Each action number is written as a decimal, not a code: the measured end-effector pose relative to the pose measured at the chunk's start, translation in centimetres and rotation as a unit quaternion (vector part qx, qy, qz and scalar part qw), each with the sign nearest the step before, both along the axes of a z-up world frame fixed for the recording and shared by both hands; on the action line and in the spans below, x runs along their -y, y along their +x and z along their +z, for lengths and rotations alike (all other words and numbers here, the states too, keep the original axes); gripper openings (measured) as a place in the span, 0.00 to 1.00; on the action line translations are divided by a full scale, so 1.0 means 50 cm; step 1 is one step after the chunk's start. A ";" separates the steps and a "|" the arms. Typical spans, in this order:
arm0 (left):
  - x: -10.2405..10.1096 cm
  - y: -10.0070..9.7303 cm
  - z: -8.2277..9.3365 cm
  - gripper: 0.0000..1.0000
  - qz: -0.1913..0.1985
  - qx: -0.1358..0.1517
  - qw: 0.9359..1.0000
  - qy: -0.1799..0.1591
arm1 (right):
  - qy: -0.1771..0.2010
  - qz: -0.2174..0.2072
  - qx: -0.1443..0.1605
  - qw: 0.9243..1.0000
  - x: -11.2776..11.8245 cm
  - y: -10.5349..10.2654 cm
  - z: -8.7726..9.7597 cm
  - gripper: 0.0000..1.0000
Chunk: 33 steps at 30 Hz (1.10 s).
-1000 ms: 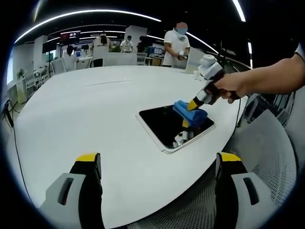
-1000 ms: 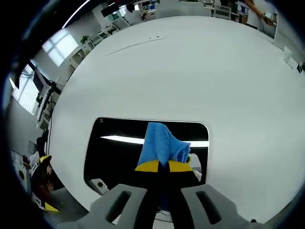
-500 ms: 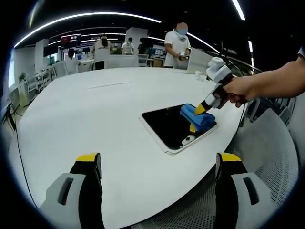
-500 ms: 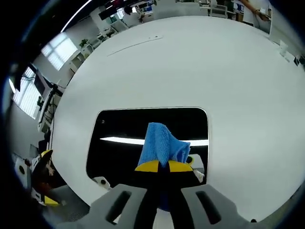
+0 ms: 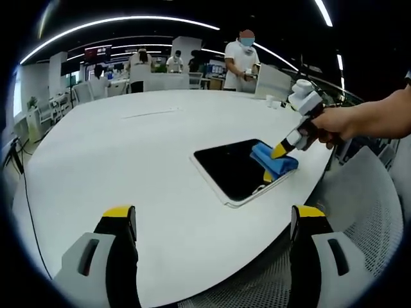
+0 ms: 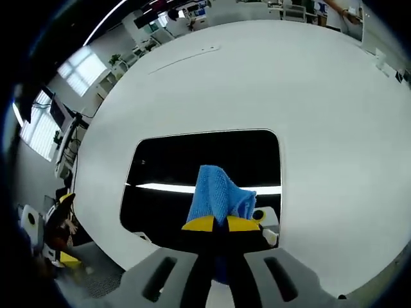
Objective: Wipe the mirror surface with the cleaning cloth until all visible marks leave the cleaned area.
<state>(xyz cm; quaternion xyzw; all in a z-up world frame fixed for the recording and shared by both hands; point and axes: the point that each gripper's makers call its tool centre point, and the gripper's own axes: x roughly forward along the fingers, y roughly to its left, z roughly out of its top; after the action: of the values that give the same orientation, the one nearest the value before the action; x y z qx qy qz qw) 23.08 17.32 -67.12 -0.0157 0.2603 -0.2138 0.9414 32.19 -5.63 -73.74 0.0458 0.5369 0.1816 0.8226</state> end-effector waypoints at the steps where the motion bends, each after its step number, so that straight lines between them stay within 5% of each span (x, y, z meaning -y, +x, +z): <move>1: 0.000 0.000 0.000 0.99 0.000 -0.001 1.000 0.001 | 0.002 0.000 0.000 1.000 0.001 -0.003 0.000 0.00; 33: -0.001 0.002 0.000 0.99 0.000 -0.002 1.000 0.000 | 0.014 0.009 -0.007 1.000 0.001 -0.064 -0.003 0.00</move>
<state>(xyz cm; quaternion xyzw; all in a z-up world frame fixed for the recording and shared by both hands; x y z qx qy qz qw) 23.16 17.39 -67.13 -0.0160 0.2621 -0.2135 0.9410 28.97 -5.68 -73.89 0.0539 0.5401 0.1965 0.8165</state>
